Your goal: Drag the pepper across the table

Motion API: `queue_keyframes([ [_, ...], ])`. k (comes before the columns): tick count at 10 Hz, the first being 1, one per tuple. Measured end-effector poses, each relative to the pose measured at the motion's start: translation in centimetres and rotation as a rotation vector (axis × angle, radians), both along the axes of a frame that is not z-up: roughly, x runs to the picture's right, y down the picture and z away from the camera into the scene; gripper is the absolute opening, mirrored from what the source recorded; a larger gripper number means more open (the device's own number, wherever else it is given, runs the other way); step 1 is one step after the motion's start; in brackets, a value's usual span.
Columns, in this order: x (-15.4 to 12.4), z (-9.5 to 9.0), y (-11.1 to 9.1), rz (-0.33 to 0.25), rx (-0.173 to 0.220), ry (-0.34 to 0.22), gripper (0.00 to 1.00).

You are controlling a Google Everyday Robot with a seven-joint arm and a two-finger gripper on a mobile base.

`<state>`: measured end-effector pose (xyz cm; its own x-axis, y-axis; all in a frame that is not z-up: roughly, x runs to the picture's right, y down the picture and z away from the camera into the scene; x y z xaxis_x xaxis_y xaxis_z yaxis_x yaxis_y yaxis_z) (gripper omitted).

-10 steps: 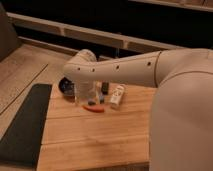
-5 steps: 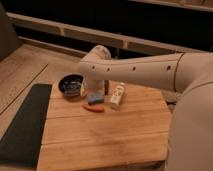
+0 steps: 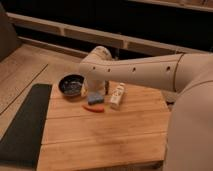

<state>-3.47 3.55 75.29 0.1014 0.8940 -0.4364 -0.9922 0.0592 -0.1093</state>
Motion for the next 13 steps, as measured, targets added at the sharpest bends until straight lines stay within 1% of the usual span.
queue_keyframes([
  [1,0.9,1.0,0.7,0.022,-0.017,0.011,0.65],
  [2,1.7,2.5,1.6,0.045,-0.04,0.021,0.65],
  [5,1.0,5.4,2.9,0.045,-0.098,-0.001,0.65],
  [6,0.5,5.9,3.1,0.043,-0.109,-0.012,0.65],
  [10,0.7,5.9,3.0,0.043,-0.109,-0.009,0.65],
  [11,0.9,6.3,3.2,0.036,-0.115,-0.004,0.65],
  [12,1.9,7.3,3.6,0.02,-0.121,0.013,0.65],
  [13,2.1,8.1,4.0,0.009,-0.131,0.016,0.65],
])
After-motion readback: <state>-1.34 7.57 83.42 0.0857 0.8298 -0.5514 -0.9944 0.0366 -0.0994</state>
